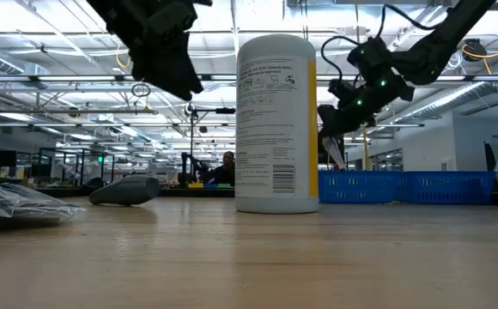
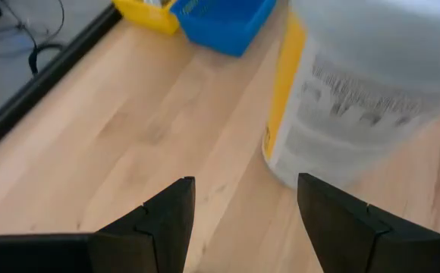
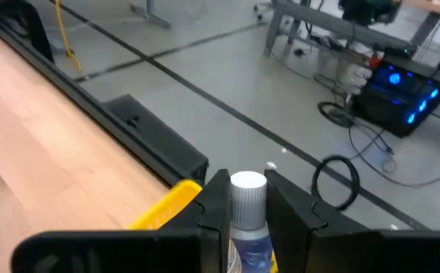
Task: Pick & Place Travel size toiletries
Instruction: Put the white toothpaste into the left yellow bin
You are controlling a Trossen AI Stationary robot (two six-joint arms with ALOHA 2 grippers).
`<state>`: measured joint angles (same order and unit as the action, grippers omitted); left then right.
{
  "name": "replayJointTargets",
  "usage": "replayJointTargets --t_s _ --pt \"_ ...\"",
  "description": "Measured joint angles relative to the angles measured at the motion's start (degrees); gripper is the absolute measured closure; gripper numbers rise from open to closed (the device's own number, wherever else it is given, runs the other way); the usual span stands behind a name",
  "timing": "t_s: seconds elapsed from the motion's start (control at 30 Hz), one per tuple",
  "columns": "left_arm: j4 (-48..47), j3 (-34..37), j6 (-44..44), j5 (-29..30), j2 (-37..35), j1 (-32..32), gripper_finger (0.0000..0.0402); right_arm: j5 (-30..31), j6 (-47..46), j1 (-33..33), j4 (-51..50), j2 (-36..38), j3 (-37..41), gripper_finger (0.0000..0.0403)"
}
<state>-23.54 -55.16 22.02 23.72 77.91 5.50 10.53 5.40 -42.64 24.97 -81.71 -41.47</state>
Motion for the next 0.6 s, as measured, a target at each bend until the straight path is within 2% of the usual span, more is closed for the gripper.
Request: replayJointTargets --t_s 0.33,0.6 --pt "-11.65 0.01 10.00 2.37 0.02 1.96 0.0172 -0.03 0.64 -1.36 -0.20 -3.96 0.00 0.0342" --pt "-14.09 0.01 12.71 2.46 0.02 3.30 0.0172 -0.05 1.83 -1.32 -0.01 -4.24 0.00 0.0322"
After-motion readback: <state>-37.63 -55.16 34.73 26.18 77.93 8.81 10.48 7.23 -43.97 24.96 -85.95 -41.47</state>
